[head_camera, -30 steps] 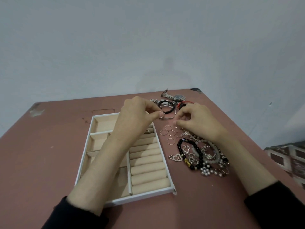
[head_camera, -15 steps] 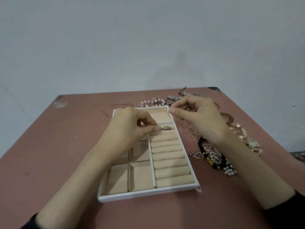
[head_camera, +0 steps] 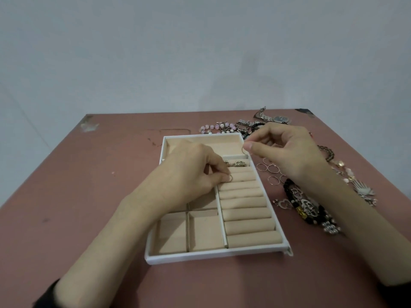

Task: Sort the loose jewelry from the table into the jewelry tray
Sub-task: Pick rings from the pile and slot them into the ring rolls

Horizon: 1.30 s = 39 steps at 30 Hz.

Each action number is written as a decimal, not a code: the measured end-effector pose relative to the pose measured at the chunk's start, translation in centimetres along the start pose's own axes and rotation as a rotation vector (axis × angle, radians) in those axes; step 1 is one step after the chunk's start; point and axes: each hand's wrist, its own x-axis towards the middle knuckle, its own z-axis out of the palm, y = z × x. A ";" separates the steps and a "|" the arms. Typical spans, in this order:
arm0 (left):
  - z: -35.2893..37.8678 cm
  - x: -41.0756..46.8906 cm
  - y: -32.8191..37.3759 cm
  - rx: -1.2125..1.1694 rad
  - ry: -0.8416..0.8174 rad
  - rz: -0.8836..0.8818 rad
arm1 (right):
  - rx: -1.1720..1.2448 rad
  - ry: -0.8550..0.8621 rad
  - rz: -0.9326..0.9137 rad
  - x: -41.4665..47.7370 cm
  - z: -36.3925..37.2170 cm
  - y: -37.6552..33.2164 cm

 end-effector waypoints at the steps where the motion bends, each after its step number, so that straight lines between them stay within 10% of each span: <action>1: 0.0 0.0 0.0 -0.011 -0.008 -0.010 | 0.002 -0.002 -0.003 0.0 0.0 0.0; 25: 0.2 -0.2 -0.2 -0.098 -0.004 -0.059 | -0.065 -0.058 -0.001 -0.6 0.1 -0.7; 39: -0.4 0.0 -0.8 -0.213 0.288 -0.188 | -0.122 -0.322 0.010 -1.2 0.0 -0.8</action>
